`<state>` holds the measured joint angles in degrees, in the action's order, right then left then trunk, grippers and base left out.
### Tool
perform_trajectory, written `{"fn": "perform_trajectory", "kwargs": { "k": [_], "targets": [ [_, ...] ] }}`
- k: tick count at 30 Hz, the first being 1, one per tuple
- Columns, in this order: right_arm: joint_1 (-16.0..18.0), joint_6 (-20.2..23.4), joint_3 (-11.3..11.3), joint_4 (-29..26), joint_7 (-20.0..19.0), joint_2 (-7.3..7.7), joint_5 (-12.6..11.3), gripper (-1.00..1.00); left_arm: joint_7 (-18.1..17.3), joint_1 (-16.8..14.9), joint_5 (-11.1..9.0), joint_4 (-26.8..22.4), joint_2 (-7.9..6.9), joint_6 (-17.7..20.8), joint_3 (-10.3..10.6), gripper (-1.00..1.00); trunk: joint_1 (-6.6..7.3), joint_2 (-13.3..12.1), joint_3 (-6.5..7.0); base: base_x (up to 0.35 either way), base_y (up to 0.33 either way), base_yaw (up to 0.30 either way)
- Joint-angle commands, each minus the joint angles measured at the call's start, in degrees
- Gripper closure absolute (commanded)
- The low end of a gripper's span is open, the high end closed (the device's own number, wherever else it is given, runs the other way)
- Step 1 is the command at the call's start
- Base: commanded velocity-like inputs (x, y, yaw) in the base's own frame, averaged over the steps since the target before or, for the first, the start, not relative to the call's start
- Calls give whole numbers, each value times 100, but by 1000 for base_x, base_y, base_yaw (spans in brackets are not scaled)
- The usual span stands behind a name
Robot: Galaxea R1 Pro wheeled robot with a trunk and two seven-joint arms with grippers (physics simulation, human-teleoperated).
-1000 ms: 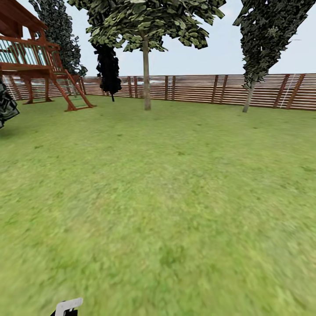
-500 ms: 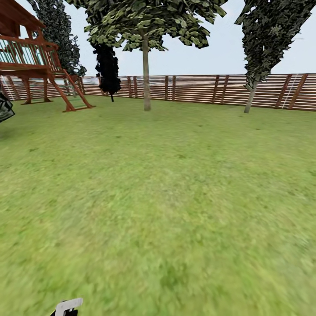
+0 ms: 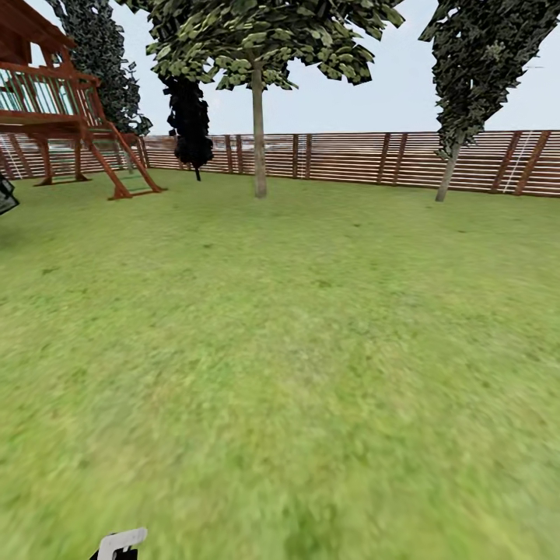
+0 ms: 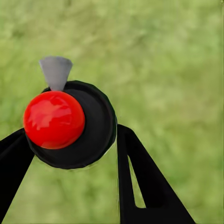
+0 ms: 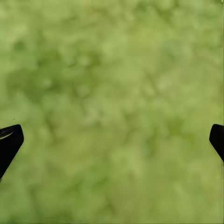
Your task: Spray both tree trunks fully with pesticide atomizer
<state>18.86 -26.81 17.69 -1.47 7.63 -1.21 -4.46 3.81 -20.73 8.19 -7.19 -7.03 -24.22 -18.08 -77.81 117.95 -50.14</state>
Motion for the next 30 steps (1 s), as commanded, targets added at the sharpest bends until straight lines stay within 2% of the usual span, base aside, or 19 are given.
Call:
{"fn": "perform_trajectory", "kwargs": {
  "k": [1, 30],
  "targets": [
    [4, -17, 50, 6, 19, -2, -46, -100, 32, -4, 61, 7, 0, -21, -21, 100, -3, 2, -5, 339, 0, 0],
    [4, -17, 50, 6, 19, -2, -46, -100, 32, -3, 60, 7, 0, -21, -21, 100, -3, 2, -5, 340, 0, 0]
  ]
}}
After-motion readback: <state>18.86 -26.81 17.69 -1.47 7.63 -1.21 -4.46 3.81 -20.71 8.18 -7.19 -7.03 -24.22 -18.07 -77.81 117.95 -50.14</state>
